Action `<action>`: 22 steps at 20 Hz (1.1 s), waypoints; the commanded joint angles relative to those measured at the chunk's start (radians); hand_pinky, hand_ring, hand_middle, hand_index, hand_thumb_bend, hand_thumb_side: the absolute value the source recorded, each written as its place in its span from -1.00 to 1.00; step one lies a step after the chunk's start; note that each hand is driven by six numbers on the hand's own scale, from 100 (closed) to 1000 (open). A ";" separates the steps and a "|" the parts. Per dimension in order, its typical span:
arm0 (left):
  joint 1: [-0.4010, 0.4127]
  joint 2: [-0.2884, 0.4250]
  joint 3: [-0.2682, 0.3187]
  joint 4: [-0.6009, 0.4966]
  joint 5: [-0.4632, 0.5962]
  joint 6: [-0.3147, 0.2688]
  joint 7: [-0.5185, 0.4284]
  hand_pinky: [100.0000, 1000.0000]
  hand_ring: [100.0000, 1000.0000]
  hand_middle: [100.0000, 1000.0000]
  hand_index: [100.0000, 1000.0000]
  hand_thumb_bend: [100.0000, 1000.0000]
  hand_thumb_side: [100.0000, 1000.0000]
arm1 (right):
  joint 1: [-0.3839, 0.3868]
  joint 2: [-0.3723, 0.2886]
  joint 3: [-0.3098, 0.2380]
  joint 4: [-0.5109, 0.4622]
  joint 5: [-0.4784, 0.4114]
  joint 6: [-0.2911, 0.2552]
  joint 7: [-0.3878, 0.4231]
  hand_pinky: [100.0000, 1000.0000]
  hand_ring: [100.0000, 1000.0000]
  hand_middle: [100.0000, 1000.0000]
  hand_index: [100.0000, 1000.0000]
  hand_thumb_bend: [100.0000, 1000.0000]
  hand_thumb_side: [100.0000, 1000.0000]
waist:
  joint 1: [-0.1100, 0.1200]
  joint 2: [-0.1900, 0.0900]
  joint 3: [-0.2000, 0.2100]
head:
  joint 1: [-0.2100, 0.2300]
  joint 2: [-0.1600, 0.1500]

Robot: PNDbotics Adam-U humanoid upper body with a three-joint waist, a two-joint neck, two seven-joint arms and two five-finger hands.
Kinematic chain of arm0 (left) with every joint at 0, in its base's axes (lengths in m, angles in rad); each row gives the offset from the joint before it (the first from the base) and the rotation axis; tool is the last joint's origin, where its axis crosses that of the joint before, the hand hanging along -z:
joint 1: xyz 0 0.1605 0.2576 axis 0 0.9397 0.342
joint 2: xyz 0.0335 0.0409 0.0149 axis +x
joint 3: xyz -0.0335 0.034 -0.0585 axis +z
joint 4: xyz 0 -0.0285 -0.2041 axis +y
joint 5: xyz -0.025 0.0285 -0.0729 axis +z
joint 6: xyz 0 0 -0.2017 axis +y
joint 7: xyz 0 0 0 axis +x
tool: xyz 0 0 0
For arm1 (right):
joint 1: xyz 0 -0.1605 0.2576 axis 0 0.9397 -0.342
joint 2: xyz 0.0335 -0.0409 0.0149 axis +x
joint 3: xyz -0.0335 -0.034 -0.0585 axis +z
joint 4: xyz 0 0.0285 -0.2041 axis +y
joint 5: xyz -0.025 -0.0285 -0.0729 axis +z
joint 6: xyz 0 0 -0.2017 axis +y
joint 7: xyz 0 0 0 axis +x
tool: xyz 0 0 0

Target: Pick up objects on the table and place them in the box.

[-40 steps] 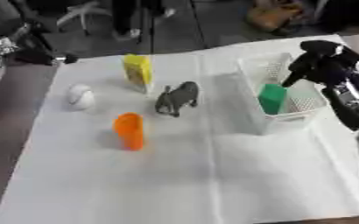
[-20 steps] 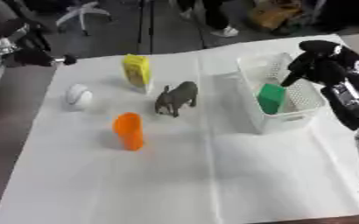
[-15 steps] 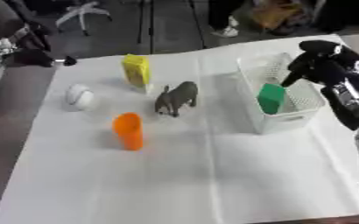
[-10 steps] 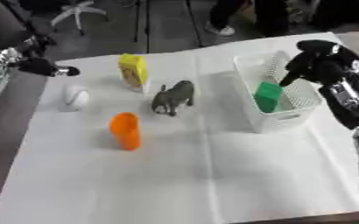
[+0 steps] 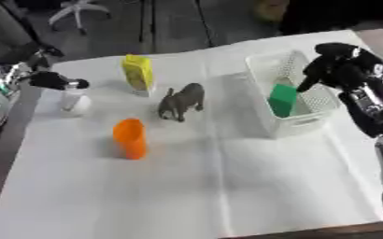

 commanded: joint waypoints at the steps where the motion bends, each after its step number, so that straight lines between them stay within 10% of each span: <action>1: -0.014 0.010 0.011 0.007 -0.010 0.000 0.032 0.27 0.38 0.63 0.67 0.77 -0.01 | -0.015 -0.010 -0.005 -0.026 -0.002 -0.002 0.004 0.07 0.03 0.17 0.69 -0.91 0.22 | -0.021 0.008 -0.001 | -0.002 0.005; 22: 0.008 -0.019 0.043 0.092 0.020 0.019 0.053 0.24 0.31 0.57 0.64 0.73 -0.01 | -0.025 -0.002 -0.004 -0.028 0.004 -0.003 0.013 0.07 0.03 0.17 0.69 -0.91 0.23 | -0.024 0.030 -0.019 | 0.000 0.001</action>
